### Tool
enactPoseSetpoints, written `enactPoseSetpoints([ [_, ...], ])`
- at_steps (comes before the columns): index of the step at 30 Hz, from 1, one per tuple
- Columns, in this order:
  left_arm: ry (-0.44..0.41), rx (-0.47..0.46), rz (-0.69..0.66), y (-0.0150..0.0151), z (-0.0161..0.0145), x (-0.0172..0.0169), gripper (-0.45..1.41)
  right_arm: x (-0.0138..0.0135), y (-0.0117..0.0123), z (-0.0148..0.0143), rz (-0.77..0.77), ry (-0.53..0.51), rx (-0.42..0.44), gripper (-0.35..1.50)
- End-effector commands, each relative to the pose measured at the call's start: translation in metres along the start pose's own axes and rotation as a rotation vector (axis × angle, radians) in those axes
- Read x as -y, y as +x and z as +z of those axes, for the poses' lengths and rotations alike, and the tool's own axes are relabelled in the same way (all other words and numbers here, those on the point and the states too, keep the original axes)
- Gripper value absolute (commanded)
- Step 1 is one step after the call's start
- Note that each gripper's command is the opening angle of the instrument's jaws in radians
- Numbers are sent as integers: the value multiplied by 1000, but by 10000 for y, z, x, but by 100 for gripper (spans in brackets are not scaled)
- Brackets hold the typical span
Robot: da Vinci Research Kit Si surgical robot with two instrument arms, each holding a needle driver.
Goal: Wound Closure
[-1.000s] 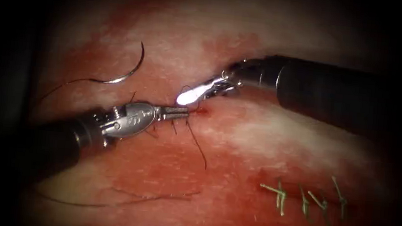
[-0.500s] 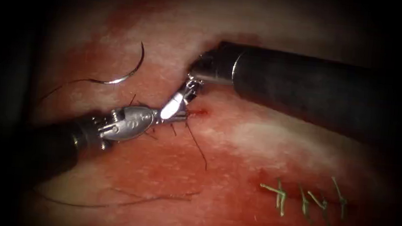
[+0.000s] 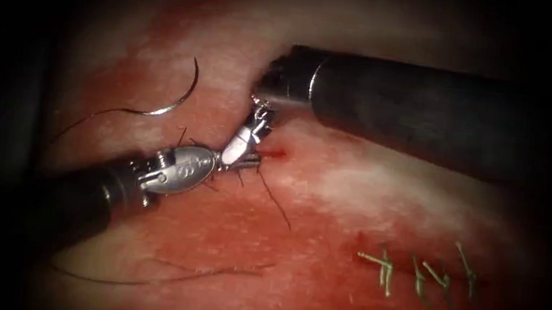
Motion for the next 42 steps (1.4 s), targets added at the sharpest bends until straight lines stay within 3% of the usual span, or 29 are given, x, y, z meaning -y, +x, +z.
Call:
enactPoseSetpoints([
  [1,-2,0,1,-1,7,2,-45,-2,8,7,2,-6,12,-35],
  [2,-4,3,5,1,7,2,-45,-5,5,15,12,-46,63,-23],
  [14,-19,19,16,6,2,-3,-45,-3,-7,19,1,-194,224,12],
  [16,-21,21,16,7,2,-4,-45,-3,-6,18,-3,-201,231,12],
  [22,-21,22,20,16,-1,-11,-45,-8,-5,13,10,-214,239,32],
  [24,-21,27,24,22,-3,-16,-45,-13,-6,12,28,-222,247,47],
  [30,-23,30,21,27,-4,-18,-45,-18,-7,6,47,-245,265,62],
  [42,-31,51,18,31,7,-19,-45,-30,-6,-10,62,-276,283,64],
])
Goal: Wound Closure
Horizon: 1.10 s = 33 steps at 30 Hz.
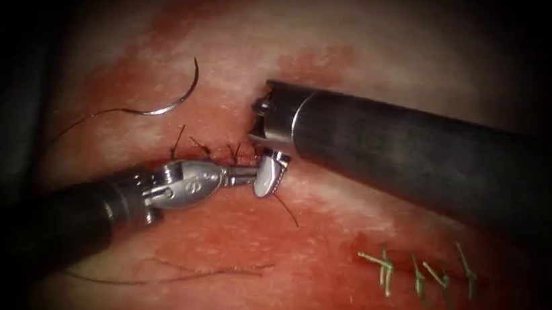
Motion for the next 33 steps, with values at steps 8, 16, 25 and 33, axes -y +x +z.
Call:
enactPoseSetpoints([
  [8,-6,4,2,-2,8,4,-45,-3,10,-3,18,-8,8,66],
  [16,-16,8,2,-5,10,10,-45,-6,12,-10,25,-13,9,66],
  [25,-27,12,1,-21,10,26,-45,-7,11,-12,12,-42,31,66],
  [33,-37,21,-3,-26,16,31,-45,-8,9,-16,8,-75,57,64],
])
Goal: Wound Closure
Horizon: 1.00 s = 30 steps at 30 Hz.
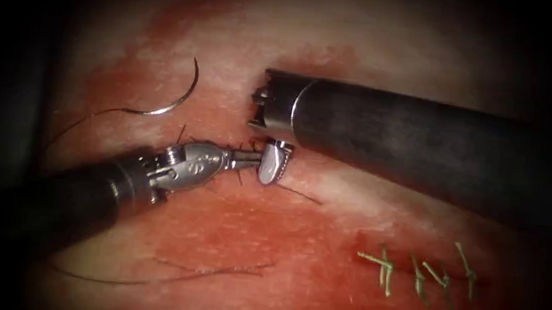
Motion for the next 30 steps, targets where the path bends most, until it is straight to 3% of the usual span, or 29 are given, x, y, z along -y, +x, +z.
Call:
enactPoseSetpoints([
  [1,0,2,1,0,8,3,-45,-1,8,-2,-11,-12,8,64],
  [10,-2,10,1,2,12,0,-45,-6,4,-2,-22,-34,24,64],
  [22,-6,14,-3,1,11,-2,-45,-4,8,45,-18,-37,60,59],
  [23,-6,14,-3,1,10,-3,-45,-6,9,48,-18,-43,67,25],
  [24,-6,14,-3,1,10,-3,-45,-6,9,48,-18,-43,67,25],
  [25,-7,14,-3,1,9,-3,-45,-7,9,49,-24,-51,73,-10],
  [26,-7,14,-3,1,8,-4,-45,-7,9,49,-27,-57,78,-32],
  [30,-13,11,-6,-2,1,-4,-45,-9,12,36,40,-78,94,-35],
])
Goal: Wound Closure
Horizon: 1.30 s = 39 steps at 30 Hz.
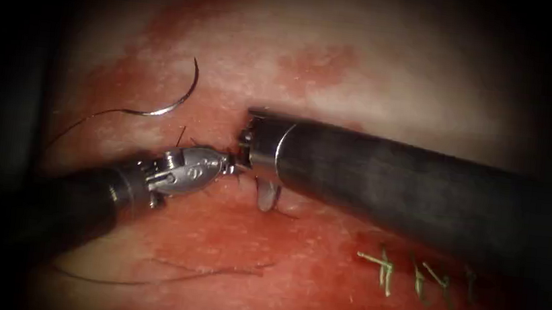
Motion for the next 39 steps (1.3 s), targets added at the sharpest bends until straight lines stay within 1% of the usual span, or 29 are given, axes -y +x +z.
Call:
enactPoseSetpoints([
  [1,-1,-2,0,-1,7,3,-45,0,11,-7,2,-4,-1,-35],
  [2,1,0,-5,-2,5,2,-45,0,13,-18,17,10,-16,-35],
  [5,2,0,-1,-4,3,-4,-45,3,17,-42,30,111,-106,-35],
  [6,2,0,-1,-4,3,-4,-45,3,17,-42,30,111,-106,-35],
  [7,4,0,1,-4,2,-9,-45,4,20,-53,45,140,-147,-35],
  [10,6,3,-6,-4,3,-19,-45,7,25,-79,12,162,-224,-35],
  [13,4,7,-3,-4,2,-25,-45,11,25,-93,-3,173,-264,-35],
  [15,5,8,-2,-4,2,-28,-45,12,25,-96,-6,176,-274,-35],
  [16,4,10,0,-3,1,-33,-45,15,25,-104,-25,179,-306,-35],
  [20,4,10,1,0,-1,-39,-45,15,25,-104,-33,183,-321,-35],
  [26,1,16,7,13,-10,-68,-45,15,25,-102,-37,197,-353,-35],
  [27,3,17,8,18,-13,-77,-45,15,25,-102,-34,200,-353,-35],
  [33,1,11,14,29,-18,-100,-45,17,26,-101,-39,202,-352,-35],
  [35,-5,12,18,31,-18,-110,-45,14,27,-104,-66,197,-363,-35],
  [36,-8,12,19,32,-18,-114,-45,12,27,-106,-110,185,-372,-35],
  [39,-10,14,22,32,-19,-117,-45,9,28,-110,-270,102,-385,-35],
])
